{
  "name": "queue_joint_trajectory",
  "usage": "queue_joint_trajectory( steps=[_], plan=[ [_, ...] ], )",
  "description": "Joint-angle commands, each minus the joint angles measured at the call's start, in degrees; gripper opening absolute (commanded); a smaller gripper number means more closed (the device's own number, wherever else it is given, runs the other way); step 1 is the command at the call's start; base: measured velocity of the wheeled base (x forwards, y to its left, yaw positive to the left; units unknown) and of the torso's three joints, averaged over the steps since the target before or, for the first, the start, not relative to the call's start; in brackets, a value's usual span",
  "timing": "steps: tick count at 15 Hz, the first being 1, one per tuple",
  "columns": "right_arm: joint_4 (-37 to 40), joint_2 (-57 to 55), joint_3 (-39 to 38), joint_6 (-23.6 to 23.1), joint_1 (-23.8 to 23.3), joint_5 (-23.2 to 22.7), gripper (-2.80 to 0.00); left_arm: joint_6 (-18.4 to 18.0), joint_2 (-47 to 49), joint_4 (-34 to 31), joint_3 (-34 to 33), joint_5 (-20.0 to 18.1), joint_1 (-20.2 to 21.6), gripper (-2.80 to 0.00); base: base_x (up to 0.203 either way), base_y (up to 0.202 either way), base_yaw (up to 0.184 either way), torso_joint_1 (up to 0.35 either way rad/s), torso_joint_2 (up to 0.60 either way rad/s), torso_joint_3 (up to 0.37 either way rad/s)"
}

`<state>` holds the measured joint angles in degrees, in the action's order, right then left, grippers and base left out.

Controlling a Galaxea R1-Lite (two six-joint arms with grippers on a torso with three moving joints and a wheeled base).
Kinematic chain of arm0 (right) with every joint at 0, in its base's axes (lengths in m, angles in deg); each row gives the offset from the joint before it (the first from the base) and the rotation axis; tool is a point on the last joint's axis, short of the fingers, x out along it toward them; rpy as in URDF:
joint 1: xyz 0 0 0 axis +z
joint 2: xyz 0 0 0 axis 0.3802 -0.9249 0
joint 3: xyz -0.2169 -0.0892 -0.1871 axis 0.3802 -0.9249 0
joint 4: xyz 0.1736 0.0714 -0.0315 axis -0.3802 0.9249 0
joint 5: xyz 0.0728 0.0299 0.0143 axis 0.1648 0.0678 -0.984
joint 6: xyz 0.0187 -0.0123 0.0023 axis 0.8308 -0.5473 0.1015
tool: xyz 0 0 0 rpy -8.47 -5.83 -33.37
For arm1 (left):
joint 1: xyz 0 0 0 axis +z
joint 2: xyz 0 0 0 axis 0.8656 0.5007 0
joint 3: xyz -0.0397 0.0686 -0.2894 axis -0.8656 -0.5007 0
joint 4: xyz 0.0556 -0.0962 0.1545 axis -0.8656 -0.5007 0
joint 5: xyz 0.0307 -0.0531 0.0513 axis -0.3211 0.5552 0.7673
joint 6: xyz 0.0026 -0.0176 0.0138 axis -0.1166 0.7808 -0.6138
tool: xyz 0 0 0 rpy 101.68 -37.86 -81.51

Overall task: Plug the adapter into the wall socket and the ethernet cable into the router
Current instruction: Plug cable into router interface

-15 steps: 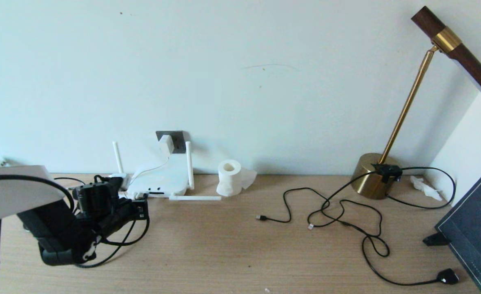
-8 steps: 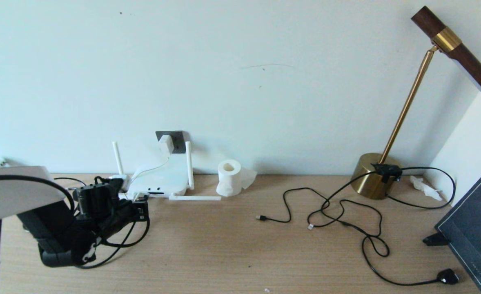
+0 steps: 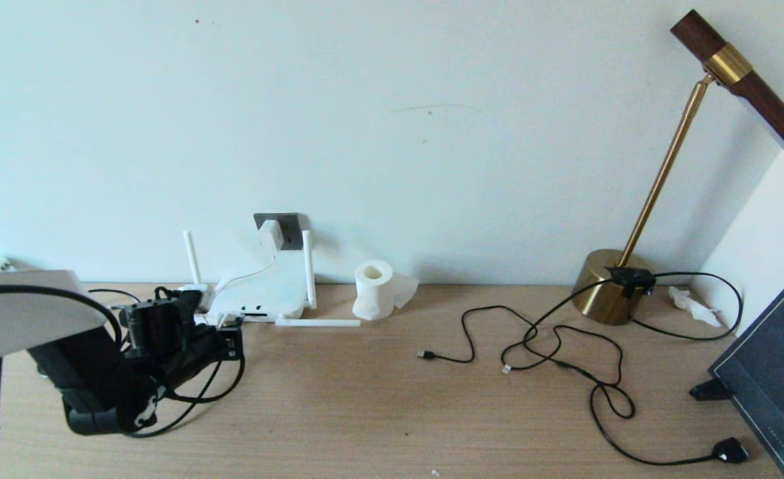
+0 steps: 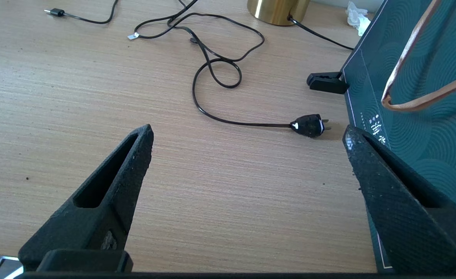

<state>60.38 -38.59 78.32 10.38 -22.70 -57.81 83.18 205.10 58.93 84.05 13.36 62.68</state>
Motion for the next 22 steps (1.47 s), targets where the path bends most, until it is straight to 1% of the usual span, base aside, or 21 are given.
queue_joint_trajectory(
  steps=[1,22],
  plan=[
    [0.09,-0.02,0.0,-0.1,0.0,-0.03,0.0,-0.05,-0.15,0.37,0.07,-0.02,-0.09,-2.8,0.0,0.0,0.0,0.0,0.0,0.0],
    [0.09,-0.09,0.0,-0.12,0.0,-0.03,0.0,-0.05,0.37,0.37,0.87,-0.02,-0.09,-2.8,0.0,0.0,0.0,0.0,0.0,0.0]
  ],
)
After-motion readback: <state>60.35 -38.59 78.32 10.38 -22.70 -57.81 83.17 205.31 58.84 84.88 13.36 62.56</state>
